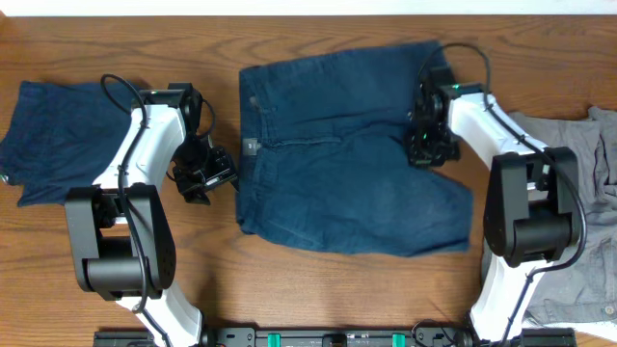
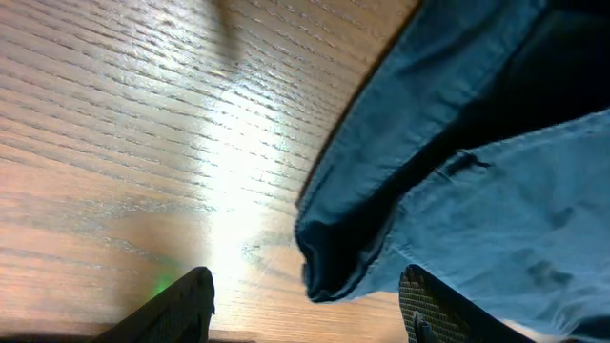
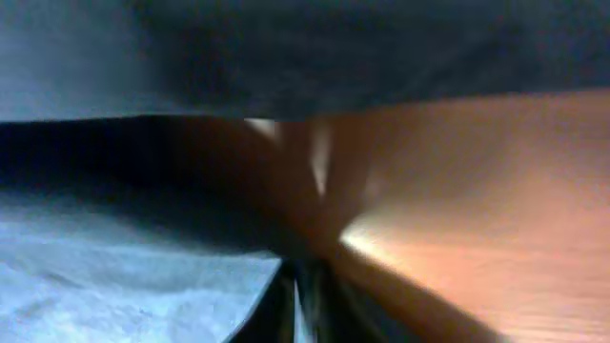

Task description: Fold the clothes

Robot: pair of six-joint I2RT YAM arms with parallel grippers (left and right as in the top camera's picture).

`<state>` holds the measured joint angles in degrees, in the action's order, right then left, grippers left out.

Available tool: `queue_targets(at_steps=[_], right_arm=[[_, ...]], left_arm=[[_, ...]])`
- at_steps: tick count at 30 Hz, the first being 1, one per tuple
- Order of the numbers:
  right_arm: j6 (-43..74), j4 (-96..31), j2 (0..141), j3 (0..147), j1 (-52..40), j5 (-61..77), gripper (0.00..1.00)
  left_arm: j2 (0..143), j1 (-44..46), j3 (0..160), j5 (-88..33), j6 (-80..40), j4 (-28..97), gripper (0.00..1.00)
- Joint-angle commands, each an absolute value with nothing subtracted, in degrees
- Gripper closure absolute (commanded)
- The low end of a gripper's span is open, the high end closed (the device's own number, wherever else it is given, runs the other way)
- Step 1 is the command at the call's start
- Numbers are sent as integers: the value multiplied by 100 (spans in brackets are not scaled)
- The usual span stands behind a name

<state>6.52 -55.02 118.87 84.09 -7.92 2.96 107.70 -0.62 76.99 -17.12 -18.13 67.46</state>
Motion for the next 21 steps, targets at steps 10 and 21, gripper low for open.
queue_targets(at_steps=[10,21], right_arm=[[1990,-7035,11330,9786,-427,-246,1],[2386,-7745,10077,9780,742,775,1]], left_arm=[[10739,-49,7609,-2423,-1201,7122,36],[10735,47,6366,-3070,-1723,6272,38]])
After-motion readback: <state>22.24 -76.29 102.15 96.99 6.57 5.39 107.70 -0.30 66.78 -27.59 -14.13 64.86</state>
